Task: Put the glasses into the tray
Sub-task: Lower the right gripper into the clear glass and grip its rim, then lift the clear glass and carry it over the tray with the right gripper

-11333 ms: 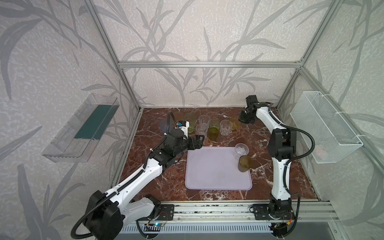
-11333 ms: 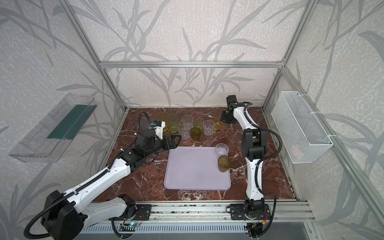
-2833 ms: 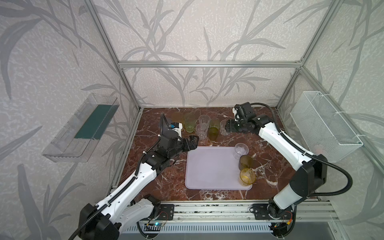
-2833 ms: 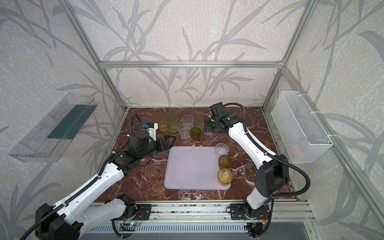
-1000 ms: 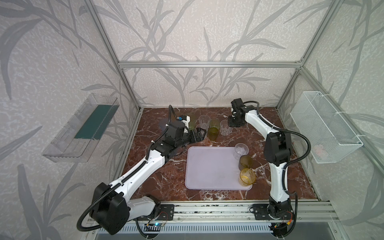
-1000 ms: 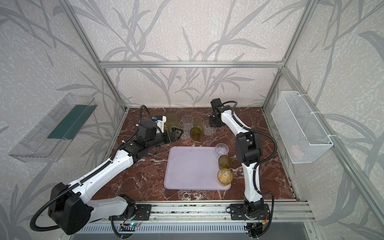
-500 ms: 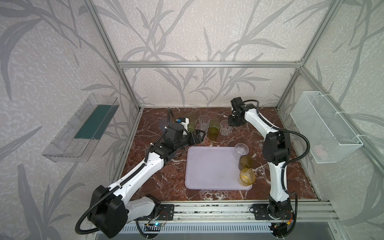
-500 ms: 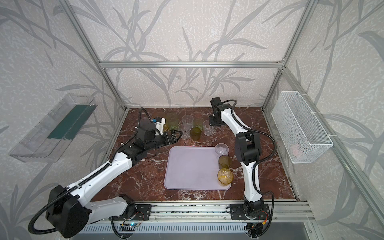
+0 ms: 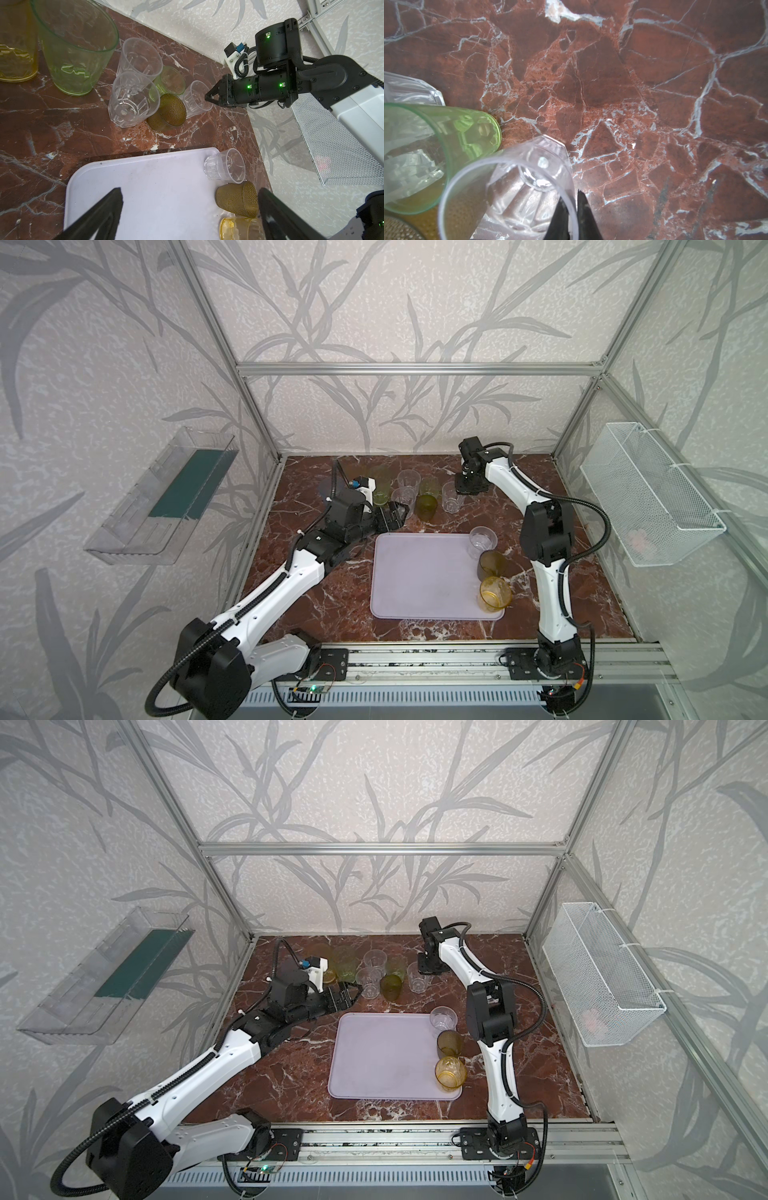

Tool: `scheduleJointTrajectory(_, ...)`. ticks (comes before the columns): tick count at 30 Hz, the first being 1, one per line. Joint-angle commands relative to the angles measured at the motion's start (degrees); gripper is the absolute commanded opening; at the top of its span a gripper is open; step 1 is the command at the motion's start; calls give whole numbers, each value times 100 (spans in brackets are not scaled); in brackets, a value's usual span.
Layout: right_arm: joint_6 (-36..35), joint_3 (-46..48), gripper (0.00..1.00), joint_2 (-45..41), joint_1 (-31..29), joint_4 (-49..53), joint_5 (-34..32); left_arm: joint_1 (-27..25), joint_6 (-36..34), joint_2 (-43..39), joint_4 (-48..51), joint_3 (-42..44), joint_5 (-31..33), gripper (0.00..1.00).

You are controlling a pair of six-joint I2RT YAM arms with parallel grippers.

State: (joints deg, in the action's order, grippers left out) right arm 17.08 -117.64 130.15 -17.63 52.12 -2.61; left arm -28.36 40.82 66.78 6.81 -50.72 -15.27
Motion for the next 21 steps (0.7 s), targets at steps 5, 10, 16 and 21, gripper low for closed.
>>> scheduleJointTrajectory(5, -38, -153, 8, -6, 18, 309, -284, 23, 49, -112, -87, 89, 68, 99)
scheduleJointTrajectory(10, 13, -112, 0, -167, 23, 388, -220, 21, 40, -78, -91, 91, 67, 99)
scheduleJointTrajectory(16, 124, 610, 0, -1072, 22, -115, 19, 22, -105, -82, 40, 20, 144, 99)
scheduleJointTrajectory(21, 264, 1481, 0, -1975, 23, -554, 178, 30, -306, -157, 216, -30, 327, 99)
